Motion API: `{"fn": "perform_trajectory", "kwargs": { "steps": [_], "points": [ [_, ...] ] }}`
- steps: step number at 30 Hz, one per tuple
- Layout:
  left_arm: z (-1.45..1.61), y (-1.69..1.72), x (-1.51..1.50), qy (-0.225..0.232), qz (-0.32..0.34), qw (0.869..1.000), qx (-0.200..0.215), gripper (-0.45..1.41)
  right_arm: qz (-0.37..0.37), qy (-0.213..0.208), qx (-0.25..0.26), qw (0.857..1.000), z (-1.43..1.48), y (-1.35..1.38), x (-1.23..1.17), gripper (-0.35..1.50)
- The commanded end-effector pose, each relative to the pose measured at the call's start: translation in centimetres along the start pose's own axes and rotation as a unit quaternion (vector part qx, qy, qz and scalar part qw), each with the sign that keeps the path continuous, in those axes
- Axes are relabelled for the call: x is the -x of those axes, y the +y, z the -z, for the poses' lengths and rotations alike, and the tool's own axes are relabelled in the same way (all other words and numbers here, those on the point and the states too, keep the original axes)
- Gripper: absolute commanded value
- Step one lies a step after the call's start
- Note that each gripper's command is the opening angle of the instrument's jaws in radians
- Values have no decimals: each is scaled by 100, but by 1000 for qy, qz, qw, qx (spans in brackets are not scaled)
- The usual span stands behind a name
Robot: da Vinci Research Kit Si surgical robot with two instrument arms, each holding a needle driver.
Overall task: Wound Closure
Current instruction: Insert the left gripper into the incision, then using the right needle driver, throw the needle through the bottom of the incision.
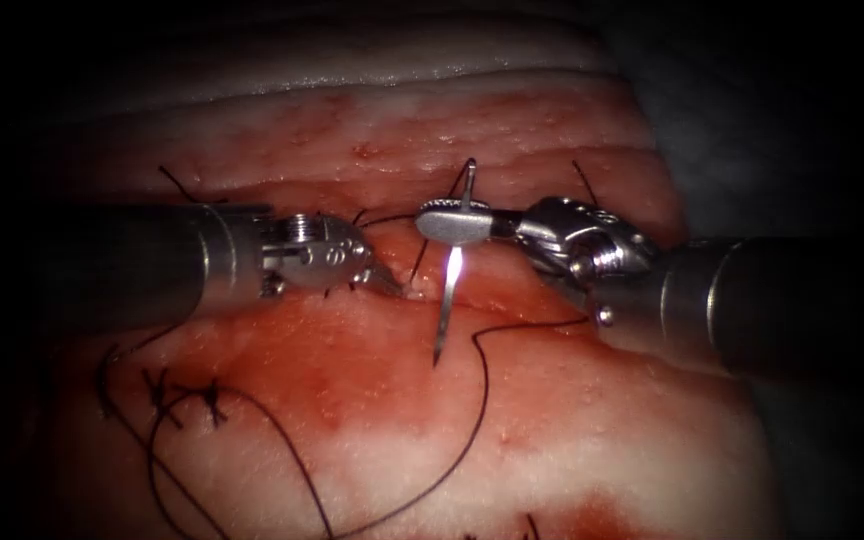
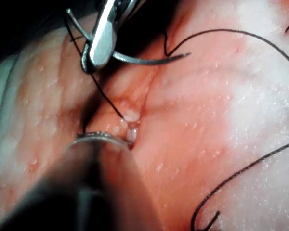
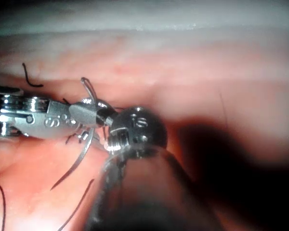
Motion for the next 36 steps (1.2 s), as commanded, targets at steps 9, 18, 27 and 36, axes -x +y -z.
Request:
{"fn": "perform_trajectory", "kwargs": {
  "steps": [9, 18, 27, 36],
  "points": [
    [-17, 6, -3, -43, -9, 999, 27, -45, 105, 26, 15, 994, -17, 15, -1, -35],
    [-11, 17, -6, -28, 13, 998, 54, 26, 207, 46, 36, 977, -35, 51, 21, -35],
    [-6, 23, -2, -27, 22, 998, 56, 20, 316, 62, 63, 945, -45, 53, 41, -35],
    [2, 29, -12, -18, 24, 998, 54, 19, 378, 46, 62, 922, -49, 53, 64, -35]
  ]
}}
